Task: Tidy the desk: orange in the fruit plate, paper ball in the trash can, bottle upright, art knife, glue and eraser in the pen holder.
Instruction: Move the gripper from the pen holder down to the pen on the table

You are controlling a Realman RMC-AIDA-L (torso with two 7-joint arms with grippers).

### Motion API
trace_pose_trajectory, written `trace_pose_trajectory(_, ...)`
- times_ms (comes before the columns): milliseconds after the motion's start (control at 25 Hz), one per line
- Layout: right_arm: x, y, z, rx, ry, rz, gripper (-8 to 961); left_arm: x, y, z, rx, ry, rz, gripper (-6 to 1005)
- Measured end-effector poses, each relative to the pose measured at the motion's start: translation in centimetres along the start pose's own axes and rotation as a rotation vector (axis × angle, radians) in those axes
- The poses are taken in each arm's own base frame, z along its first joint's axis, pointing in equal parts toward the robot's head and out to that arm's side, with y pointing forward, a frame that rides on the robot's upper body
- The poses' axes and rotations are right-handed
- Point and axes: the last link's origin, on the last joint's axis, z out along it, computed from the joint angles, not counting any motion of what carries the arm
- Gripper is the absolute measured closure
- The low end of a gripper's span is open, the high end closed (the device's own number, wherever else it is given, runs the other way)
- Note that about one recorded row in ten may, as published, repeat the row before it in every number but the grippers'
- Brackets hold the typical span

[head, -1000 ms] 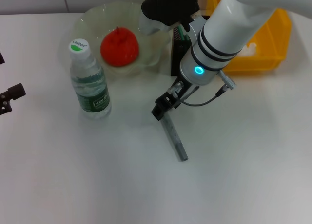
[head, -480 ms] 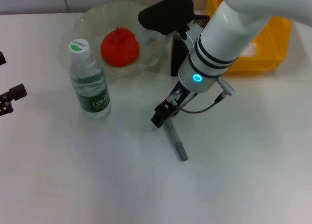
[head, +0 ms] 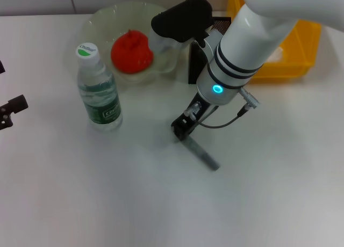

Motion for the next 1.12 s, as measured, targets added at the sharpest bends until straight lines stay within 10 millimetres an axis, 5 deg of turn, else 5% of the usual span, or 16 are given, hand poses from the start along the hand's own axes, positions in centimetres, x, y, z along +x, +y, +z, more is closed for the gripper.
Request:
trace_pose_trajectory(320,0.22,0.12,-0.04,0.001,0.023,-0.008,838,-0.01,0.06,0.03,-0.001,0.002,0.009,202)
trace_pose_trajectory(800,0.16,0.28,-0.17,0.000,0.028,-0.015,841,-0.02,0.04,0.03,0.000,0.001,0.011,202)
trace_pose_trajectory(1120,0.29,0.49,-0.09,0.007,0.038,-0.037,641,-0.07,-0.01,0.04,0.004,-0.001,0.011,202)
